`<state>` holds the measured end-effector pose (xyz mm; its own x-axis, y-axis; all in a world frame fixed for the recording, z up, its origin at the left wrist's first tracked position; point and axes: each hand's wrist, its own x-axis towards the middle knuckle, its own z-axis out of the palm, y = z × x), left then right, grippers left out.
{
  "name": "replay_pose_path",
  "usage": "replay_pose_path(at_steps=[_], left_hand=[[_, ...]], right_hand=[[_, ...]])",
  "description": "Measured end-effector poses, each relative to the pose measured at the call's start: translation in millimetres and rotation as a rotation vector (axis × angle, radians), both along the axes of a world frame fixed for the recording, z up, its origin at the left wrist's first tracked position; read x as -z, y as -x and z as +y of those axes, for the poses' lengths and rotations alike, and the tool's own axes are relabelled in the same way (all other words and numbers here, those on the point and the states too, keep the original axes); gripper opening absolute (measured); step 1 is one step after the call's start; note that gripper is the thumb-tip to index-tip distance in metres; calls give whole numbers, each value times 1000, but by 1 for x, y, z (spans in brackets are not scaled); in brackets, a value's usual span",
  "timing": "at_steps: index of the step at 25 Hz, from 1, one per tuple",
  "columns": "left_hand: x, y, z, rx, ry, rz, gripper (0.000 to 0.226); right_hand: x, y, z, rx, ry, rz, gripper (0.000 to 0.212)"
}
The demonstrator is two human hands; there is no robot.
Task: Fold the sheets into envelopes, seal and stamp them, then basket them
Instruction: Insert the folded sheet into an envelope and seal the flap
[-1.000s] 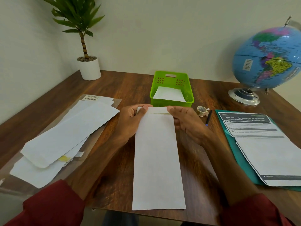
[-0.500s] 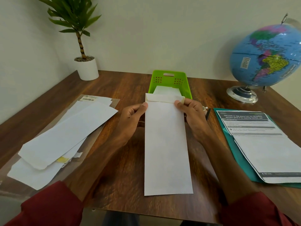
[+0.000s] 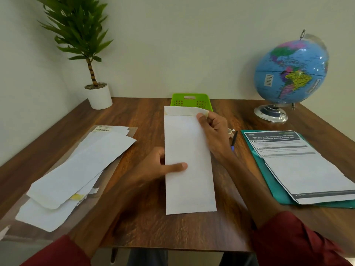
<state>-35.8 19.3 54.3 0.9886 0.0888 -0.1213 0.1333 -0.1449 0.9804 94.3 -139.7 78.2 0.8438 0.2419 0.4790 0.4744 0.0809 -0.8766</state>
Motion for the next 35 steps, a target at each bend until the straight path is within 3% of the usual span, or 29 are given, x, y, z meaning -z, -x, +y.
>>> replay_pose_path(at_steps=[3,6,9,13,15,20,23,25,32,35], left_hand=[[-4,22,-6,71,-100,44,34],[-3,36,-4,83,-162,27,26],[-4,30,0,-138,-324,-50,22],[9,8,14,-389,-672,-83,40],[15,7,18,-398,-597,-227,17],[18,25,23,-271,-610,-337,26],[20,30,12,-204,-670,-376,21],[28,26,1,-130,-758,-457,18],[37,10,-21,162,-1082,-318,34],[30,-4,-26,124,-1149,-371,26]], right_hand=[[-12,-1,-3,82,-10,-71,26],[-37,7,-11,134,12,-142,25],[-62,17,-24,108,32,-227,13],[-80,44,-55,77,133,-420,17],[-78,65,-76,82,244,-544,18],[-35,121,-121,-96,596,-701,26],[0,143,-129,-321,1005,-542,36],[18,147,-129,-388,1171,-434,36],[23,130,-127,-486,1257,-193,47],[9,109,-123,-336,1027,-193,19]])
